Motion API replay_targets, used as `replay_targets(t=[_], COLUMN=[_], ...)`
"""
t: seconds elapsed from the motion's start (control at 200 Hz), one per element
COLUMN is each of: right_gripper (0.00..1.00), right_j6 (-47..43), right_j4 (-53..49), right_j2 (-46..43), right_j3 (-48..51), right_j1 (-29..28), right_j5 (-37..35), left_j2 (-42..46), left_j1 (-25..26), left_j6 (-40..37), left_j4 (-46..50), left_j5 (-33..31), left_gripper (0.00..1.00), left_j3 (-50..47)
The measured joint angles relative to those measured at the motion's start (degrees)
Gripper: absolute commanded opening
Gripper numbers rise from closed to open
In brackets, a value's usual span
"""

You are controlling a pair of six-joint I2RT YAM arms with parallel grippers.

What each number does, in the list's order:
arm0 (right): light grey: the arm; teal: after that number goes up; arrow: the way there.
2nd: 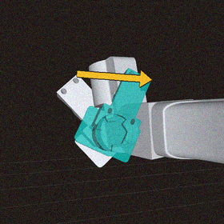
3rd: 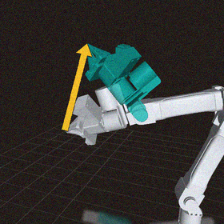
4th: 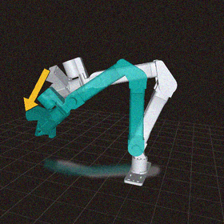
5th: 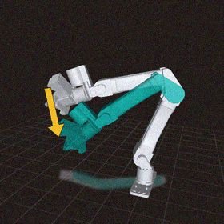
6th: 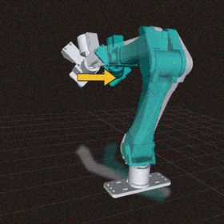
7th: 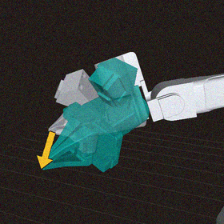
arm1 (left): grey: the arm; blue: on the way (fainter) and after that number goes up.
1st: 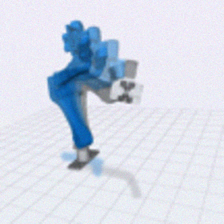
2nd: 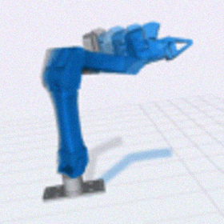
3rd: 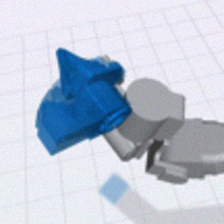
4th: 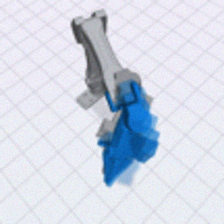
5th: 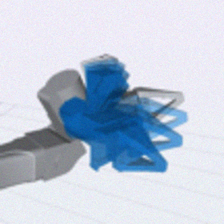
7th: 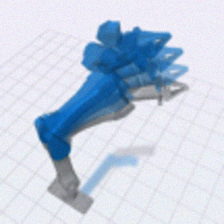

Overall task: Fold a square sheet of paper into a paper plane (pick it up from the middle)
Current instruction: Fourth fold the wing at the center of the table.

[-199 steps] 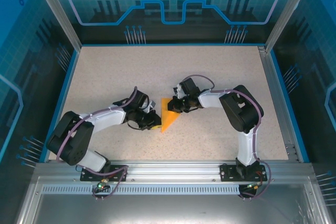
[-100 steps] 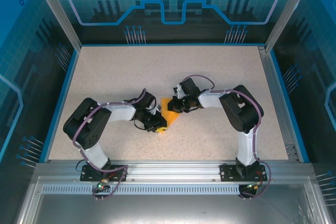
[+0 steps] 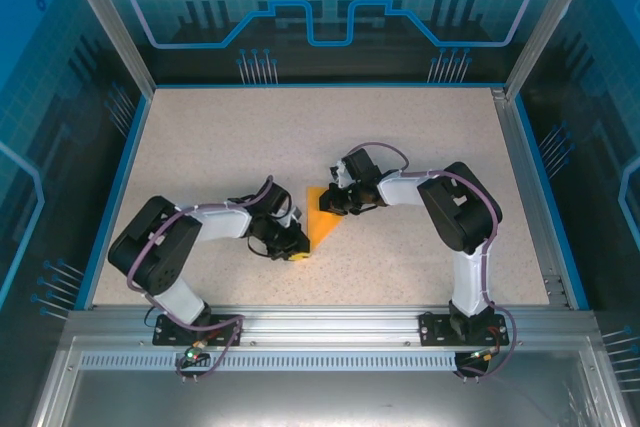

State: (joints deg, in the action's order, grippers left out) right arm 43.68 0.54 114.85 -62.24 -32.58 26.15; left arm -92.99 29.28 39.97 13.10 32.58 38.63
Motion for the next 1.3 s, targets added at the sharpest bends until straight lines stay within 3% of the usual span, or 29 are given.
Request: replay_targets(t=[0.29,0.585,0.87,1.09,1.3], right_gripper=[0.10,0.10,0.10,0.12,0.12], right_j6=[0.1,0.3,0.7,0.9,-1.4], right_j4=[0.0,0.1,0.0,-0.9,-6.0], right_j2=[0.0,0.0,0.0,0.0,0.0], right_j3=[0.0,0.0,-0.1,-0.7,-3.7], right_j1=[0.0,0.0,0.1,0.2,0.3], right_j5=[0.0,0.2,0.3,0.2,-1.8], left_j2=[7.8,1.7,-7.1,-7.7,-6.4], left_j1=[0.1,0.7,0.9,1.0,0.9], left_j6=[1.0,3.9,4.7,3.9,3.5], left_j4=[5.7,-0.6,-1.9,-2.8,-8.1], left_j5=[-4.5,-4.3,-7.3,-8.5,-8.2], left_gripper=[0.22,0.24,0.07,0.00,0.00], left_j3=[0.5,9.2,11.8,10.4,6.9])
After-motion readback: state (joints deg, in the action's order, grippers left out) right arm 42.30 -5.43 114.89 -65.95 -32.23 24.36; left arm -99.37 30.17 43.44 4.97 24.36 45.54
